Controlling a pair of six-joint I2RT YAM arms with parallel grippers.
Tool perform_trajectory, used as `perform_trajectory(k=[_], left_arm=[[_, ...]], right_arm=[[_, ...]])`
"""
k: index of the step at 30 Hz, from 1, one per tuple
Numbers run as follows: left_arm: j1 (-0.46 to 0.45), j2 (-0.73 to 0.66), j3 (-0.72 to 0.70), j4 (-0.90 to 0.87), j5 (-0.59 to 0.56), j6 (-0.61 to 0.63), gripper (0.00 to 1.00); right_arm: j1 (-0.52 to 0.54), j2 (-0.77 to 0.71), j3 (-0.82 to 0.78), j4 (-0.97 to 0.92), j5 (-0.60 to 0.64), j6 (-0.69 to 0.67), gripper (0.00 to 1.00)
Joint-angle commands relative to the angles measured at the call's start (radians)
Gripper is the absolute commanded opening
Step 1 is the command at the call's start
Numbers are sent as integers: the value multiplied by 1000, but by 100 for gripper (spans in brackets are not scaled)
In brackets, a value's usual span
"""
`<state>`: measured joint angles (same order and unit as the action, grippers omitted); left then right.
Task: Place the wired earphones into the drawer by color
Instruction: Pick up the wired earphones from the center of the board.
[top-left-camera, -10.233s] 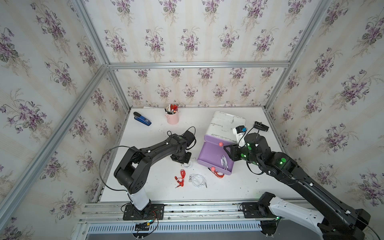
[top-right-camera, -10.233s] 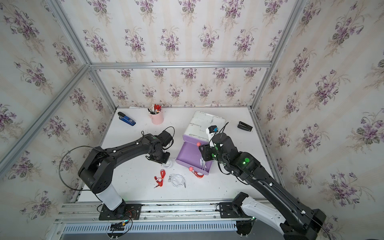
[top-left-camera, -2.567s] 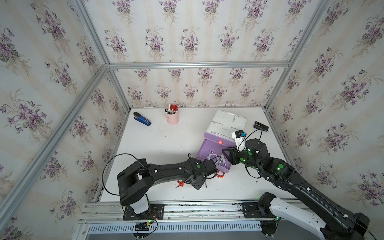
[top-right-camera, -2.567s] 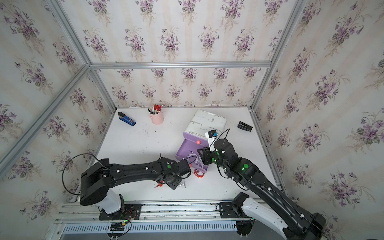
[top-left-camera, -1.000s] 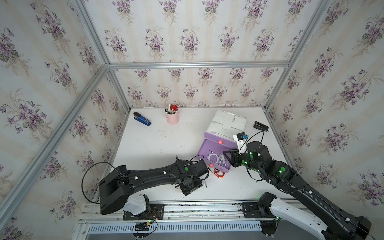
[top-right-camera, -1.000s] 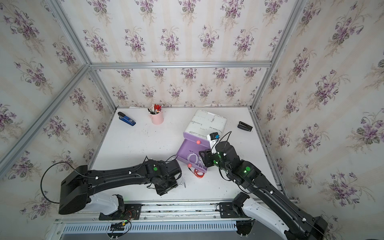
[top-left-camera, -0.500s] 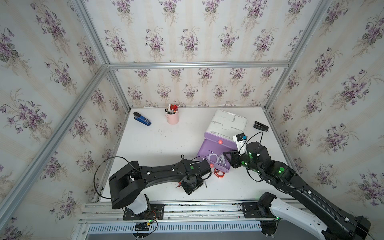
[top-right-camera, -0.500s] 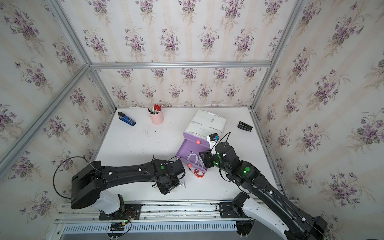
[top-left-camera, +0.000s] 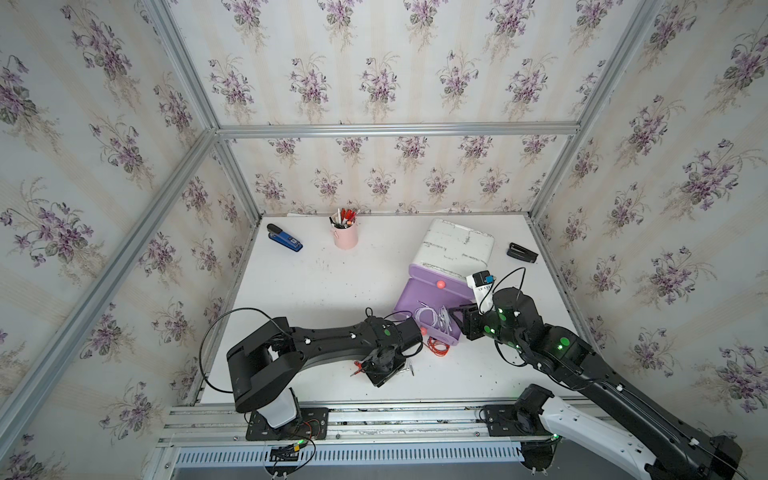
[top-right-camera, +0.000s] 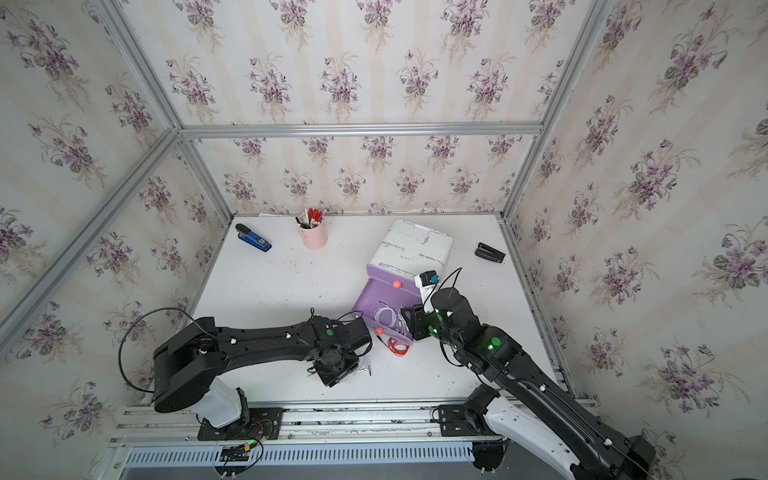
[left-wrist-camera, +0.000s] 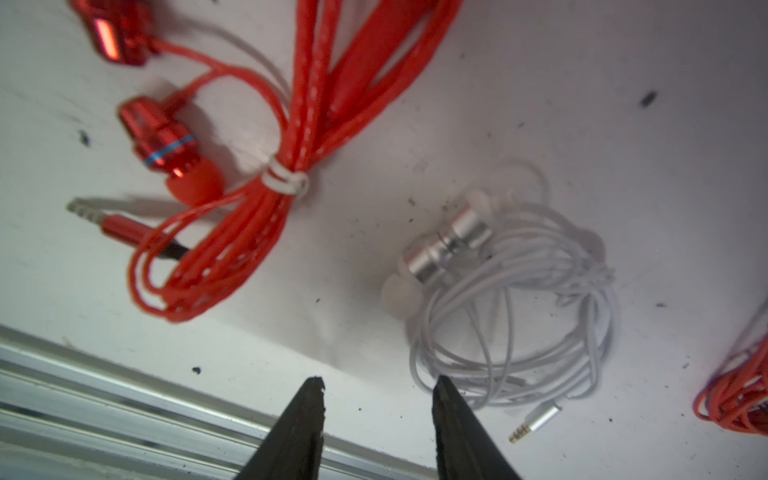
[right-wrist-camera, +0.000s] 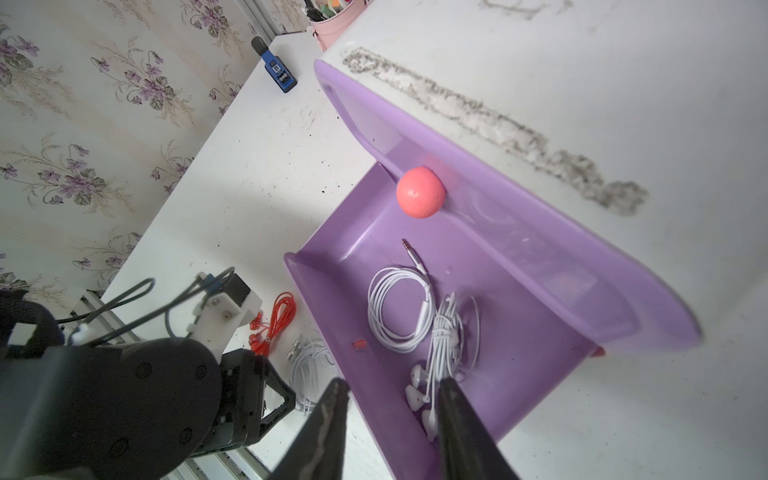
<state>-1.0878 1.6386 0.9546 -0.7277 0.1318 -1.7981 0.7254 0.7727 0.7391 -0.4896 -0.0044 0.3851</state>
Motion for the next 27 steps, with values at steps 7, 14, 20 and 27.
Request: perform_trajectory(k=[7,14,20,27], left_arm=[[3,27,19,-8,-55,-26,44],[5,45,12,4,-62,-25,38],[9,66,13,22,-61,0,27],[20,50,0,27,-76,28,12]], right_arm=[[0,-23,-23,-1,9,-9,40],[0,-36,-28,-7,12,-11,40],[0,-40,-24,-17,13,-9,40],[0,-38,-22,-12,7,-11,40]])
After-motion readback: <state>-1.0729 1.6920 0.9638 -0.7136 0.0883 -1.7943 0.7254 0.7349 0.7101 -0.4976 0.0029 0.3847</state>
